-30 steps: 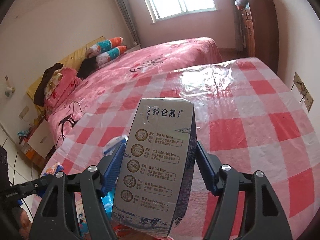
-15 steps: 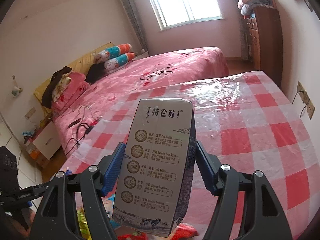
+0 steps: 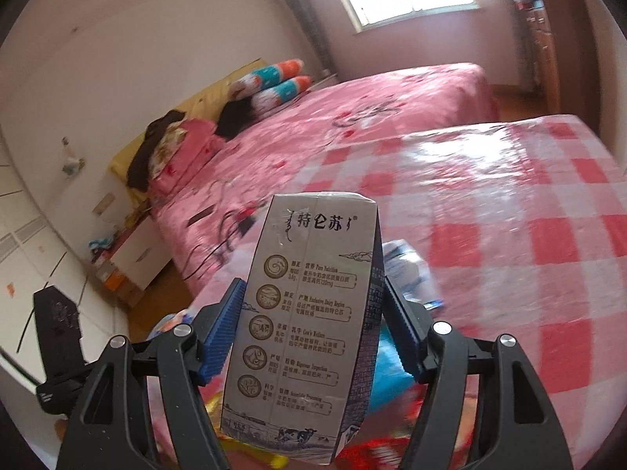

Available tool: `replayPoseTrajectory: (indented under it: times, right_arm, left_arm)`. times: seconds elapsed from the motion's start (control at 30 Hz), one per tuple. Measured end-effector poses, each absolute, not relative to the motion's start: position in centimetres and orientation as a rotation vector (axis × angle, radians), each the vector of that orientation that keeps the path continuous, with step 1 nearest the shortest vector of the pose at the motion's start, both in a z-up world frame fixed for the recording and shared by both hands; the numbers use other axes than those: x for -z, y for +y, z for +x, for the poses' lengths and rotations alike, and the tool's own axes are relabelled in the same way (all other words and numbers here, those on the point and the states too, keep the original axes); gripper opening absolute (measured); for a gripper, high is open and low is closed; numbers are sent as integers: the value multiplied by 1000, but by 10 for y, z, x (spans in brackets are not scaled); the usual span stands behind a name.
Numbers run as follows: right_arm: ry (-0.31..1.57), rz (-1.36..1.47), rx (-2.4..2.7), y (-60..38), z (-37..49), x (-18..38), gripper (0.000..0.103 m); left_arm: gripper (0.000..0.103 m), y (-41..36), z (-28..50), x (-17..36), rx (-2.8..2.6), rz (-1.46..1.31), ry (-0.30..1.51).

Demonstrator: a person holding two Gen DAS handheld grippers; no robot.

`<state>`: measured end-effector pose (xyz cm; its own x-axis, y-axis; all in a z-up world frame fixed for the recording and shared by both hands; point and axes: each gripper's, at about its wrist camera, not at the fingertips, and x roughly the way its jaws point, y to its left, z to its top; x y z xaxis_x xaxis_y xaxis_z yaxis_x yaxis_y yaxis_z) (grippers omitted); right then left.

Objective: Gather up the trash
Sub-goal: 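Carry the milk box and Vinda pouch to the orange bucket and release both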

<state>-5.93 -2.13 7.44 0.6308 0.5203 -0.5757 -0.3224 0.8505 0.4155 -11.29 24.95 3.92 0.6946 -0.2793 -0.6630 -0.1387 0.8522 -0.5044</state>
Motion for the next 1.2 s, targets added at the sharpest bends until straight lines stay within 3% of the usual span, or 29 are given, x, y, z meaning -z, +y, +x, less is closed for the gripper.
replayPoseTrajectory:
  times: [1.03, 1.07, 1.13, 1.2]
  right_arm:
    - [927, 115, -951, 250, -85, -66, 70]
    - [929, 118, -962, 258, -84, -65, 71]
    - [967, 139, -955, 269, -80, -53, 89]
    - [1009, 170, -930, 269, -77, -41, 91]
  left_arm:
    - [43, 427, -208, 9, -335, -746, 756]
    - [45, 430, -210, 11, -354, -751, 756]
    - [49, 437, -214, 18, -390, -765, 761]
    - [59, 443, -217, 23, -420, -778, 772]
